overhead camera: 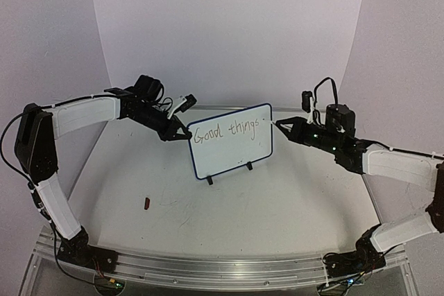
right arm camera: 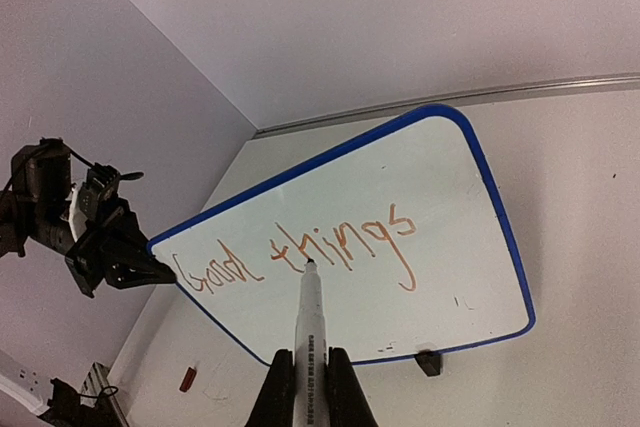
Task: Write a sentence on the whiteboard
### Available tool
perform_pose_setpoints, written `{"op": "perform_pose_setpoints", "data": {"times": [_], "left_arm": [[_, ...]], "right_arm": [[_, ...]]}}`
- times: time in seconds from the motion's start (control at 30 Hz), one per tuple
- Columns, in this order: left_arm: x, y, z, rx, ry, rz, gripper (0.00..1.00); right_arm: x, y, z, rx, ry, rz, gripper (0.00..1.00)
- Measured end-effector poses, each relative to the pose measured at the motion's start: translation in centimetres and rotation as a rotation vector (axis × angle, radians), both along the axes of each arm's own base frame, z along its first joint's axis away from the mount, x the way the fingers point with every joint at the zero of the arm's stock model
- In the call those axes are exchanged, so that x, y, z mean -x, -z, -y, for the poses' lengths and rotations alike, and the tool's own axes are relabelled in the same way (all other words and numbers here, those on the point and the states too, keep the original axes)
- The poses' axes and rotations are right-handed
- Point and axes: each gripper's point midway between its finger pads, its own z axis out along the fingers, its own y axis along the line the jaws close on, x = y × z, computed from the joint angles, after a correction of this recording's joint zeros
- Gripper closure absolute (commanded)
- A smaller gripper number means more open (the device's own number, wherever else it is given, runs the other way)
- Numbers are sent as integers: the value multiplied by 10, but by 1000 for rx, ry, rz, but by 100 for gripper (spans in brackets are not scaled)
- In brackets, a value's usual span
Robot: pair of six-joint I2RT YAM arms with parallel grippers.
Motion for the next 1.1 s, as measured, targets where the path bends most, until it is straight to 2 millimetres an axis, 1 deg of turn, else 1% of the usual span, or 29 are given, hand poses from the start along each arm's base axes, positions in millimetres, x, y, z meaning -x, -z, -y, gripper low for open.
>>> {"op": "perform_pose_setpoints", "data": {"times": [0.13,0.23,0.3,0.5,0.6,0.67,0.77,0.9,1.0,1.1], "left_arm": [[0,0,0,0,1,0,100],[0,0,0,0,1,0,100],[1,0,1,0,2,0,100],[1,0,2,-1,4,1,100],[1,0,2,-1,4,2,100],[1,0,2,-2,4,2,100],[1,0,2,-2,4,2,100],[1,0,2,-2,4,3,100],[1,0,2,-4,2,4,100],[1,0,2,-4,2,4,100]], "right_arm": [[7,8,-7,20,-42,-24,100],[15,15,-21,31,-85,-36,100],[24,24,-35,48,-123,-51,100],[51,63,-90,113,-252,-117,100],[59,79,-115,137,-301,-138,100],[64,87,-131,144,-326,-141,100],[68,94,-152,145,-354,-132,100],[70,98,-174,134,-372,-114,100],[68,103,-183,118,-370,-108,100],[63,111,-186,118,-350,-111,100]]}}
